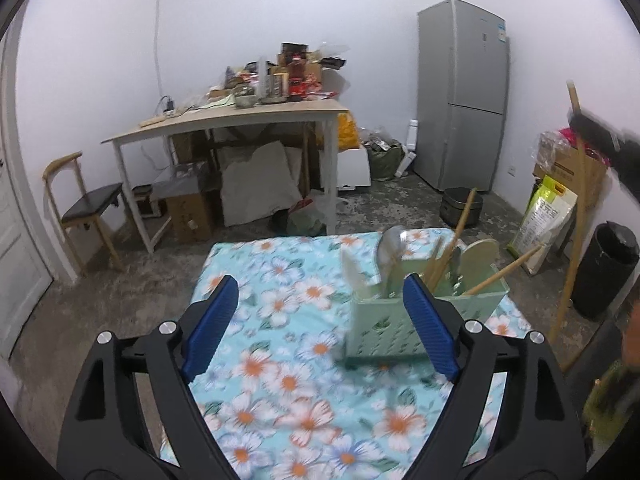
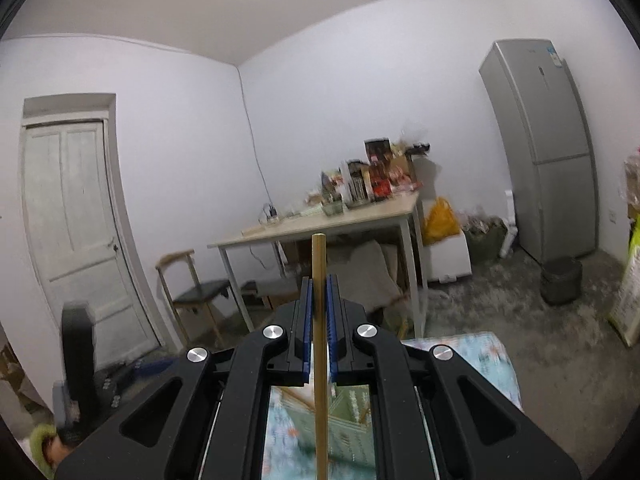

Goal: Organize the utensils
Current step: 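Lower the right gripper's chopstick into the holder and open the right gripper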

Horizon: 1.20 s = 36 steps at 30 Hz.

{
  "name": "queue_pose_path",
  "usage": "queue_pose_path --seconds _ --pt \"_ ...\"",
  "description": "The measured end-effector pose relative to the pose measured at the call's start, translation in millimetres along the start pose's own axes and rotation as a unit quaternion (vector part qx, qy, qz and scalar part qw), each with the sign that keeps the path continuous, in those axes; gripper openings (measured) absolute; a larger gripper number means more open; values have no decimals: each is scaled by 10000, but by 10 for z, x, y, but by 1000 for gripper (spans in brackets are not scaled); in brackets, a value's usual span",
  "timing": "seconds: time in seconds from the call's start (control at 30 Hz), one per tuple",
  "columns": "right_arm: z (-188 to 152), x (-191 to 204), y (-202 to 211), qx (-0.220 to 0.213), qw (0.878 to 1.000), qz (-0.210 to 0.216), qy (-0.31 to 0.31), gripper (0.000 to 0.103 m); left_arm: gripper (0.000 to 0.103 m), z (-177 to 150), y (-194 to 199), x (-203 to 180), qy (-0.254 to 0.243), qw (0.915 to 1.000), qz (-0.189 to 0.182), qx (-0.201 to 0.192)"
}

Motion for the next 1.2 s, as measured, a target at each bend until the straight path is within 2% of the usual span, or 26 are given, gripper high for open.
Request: queue_pose_path --seconds 0.2,0.4,0.53,0.97,1.2 --pt "241 10 -439 -248 9996 -131 58 7 83 -258 95 416 206 9995 228 65" --pt "110 -56 -831 -323 9983 -480 60 7 83 -437 135 765 448 9981 396 132" --pt "90 -57 -951 -450 9968 -664 54 7 83 -466 112 938 583 9970 493 153" --pt "154 -4 -1176 -604 9936 -939 175 7 83 -558 -26 1108 813 9952 483 262" --pt "-236 52 -1247 -402 9875 -1353 698 7 83 -565 -39 1113 844 9951 449 266"
Point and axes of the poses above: each gripper's, at about its wrist camera, not at the fingertips, and y roughly against the way its jaws point, x to its left, z to its top, the point moved 9 cm from there along -y, roughly the way its jaws point, and after that the axes turned 1 degree about y, right-handed, at the moved point
